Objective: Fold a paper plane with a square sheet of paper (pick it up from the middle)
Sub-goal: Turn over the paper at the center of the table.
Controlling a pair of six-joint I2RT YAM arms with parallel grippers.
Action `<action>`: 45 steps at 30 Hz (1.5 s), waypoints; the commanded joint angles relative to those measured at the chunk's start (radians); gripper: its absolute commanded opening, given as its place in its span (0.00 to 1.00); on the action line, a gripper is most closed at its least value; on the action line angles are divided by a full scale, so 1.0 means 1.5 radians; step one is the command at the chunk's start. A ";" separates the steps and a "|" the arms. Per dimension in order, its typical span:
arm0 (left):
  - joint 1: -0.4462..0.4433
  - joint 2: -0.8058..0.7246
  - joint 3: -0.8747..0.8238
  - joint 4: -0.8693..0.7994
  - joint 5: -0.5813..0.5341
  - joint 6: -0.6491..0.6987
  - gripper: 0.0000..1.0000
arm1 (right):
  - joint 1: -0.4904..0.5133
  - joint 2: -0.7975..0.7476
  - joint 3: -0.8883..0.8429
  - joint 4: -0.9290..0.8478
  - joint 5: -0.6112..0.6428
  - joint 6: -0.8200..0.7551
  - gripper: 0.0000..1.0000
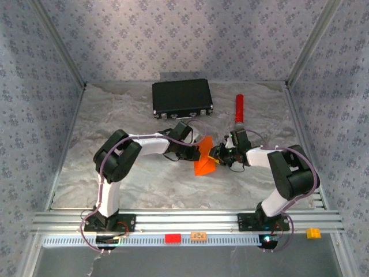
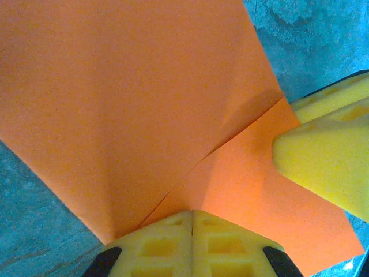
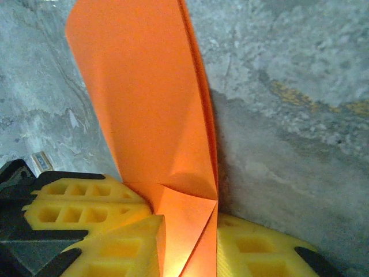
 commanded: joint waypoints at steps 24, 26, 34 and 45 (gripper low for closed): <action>-0.003 -0.012 -0.021 -0.057 0.000 -0.002 0.05 | -0.019 0.028 -0.033 0.084 -0.032 0.013 0.13; -0.004 -0.018 -0.018 -0.059 0.002 -0.002 0.06 | -0.019 0.030 -0.033 0.086 -0.032 0.014 0.12; -0.004 -0.065 -0.018 -0.069 -0.015 -0.006 0.15 | -0.019 -0.009 -0.031 0.059 -0.023 0.003 0.09; -0.004 -0.193 -0.059 -0.049 -0.111 -0.033 0.24 | -0.005 -0.146 0.045 -0.223 0.130 -0.112 0.09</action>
